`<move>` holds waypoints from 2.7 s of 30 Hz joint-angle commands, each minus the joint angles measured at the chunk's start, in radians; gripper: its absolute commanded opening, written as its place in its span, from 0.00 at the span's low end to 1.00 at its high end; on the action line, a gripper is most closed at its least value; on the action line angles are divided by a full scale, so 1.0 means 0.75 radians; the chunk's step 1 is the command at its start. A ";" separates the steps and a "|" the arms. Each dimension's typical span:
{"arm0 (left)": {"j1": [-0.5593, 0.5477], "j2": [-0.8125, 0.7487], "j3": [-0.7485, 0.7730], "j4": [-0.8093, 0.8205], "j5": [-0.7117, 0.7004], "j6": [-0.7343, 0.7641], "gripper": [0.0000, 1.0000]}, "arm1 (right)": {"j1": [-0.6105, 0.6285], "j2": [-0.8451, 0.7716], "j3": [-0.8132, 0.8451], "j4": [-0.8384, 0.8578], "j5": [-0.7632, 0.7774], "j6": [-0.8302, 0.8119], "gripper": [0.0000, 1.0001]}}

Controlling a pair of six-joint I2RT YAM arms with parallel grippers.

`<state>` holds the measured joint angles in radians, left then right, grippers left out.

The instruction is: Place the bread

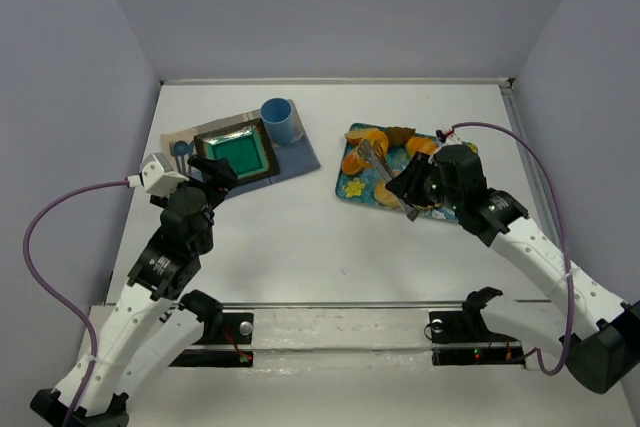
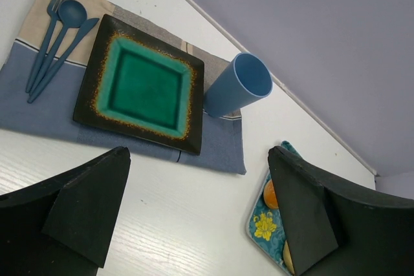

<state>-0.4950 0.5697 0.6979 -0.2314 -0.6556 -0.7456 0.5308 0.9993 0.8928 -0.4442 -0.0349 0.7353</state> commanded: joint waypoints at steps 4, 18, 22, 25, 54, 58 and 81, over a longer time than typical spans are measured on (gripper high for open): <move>0.007 0.007 0.000 0.034 -0.036 -0.012 0.99 | 0.045 -0.013 0.145 0.103 -0.125 -0.250 0.07; 0.010 0.014 0.016 -0.002 -0.024 -0.022 0.99 | 0.507 0.825 0.850 0.212 -0.123 -0.682 0.07; 0.010 0.007 0.018 0.002 -0.022 -0.020 0.99 | 0.519 1.062 1.056 0.175 -0.105 -0.702 0.07; 0.008 0.011 0.018 -0.006 -0.036 -0.016 0.99 | 0.519 1.257 1.253 0.071 -0.029 -0.743 0.07; 0.010 -0.019 0.018 -0.035 -0.065 -0.037 0.99 | 0.519 1.304 1.397 -0.028 0.169 -0.721 0.50; 0.010 -0.025 0.014 -0.047 -0.083 -0.051 0.99 | 0.519 1.047 1.058 0.052 0.333 -0.604 0.48; 0.012 -0.007 -0.002 -0.009 -0.030 -0.047 0.99 | 0.315 0.510 0.296 -0.003 0.724 0.044 0.54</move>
<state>-0.4950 0.5648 0.6979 -0.2810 -0.6594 -0.7685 0.7822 1.3369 1.0782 -0.4721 0.5129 0.7147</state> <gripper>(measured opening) 0.990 0.537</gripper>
